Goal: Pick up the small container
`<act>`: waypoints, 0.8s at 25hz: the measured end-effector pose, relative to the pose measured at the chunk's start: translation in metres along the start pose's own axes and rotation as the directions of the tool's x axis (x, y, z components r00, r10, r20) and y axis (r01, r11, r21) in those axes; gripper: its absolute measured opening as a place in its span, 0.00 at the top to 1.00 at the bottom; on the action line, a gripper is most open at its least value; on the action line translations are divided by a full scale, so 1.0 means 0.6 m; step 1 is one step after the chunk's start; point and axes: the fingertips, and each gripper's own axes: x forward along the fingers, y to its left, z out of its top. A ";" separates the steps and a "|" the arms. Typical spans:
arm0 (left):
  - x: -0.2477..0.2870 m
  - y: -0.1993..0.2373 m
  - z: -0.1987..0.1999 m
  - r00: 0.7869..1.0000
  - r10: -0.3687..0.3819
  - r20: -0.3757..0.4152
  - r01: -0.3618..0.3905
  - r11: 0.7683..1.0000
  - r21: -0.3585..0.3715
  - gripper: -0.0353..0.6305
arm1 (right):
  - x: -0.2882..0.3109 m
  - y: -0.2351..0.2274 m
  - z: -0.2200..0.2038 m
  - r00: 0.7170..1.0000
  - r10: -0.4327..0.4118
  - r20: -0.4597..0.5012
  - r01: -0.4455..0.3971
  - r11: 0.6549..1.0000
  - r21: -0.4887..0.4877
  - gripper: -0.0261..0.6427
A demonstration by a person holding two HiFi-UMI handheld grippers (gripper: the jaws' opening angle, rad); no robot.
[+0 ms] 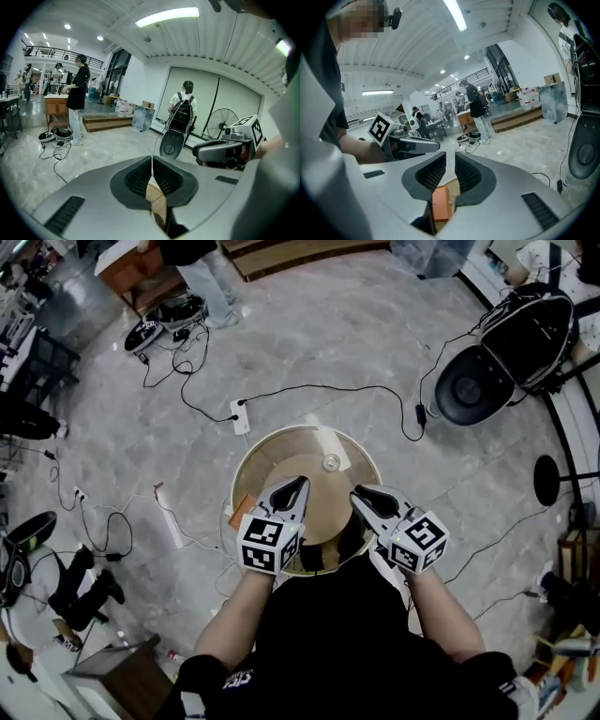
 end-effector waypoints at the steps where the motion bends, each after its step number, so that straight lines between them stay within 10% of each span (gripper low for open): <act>1: 0.015 0.005 -0.006 1.000 0.002 -0.010 -0.002 1.000 -0.002 0.91 | 0.011 -0.014 -0.006 1.000 0.002 -0.009 -0.001 1.000 0.004 0.85; 20: 0.240 0.124 -0.262 0.988 0.026 -0.151 -0.040 0.995 -0.095 0.91 | 0.212 -0.197 -0.272 0.988 -0.020 -0.154 0.024 0.999 0.023 0.67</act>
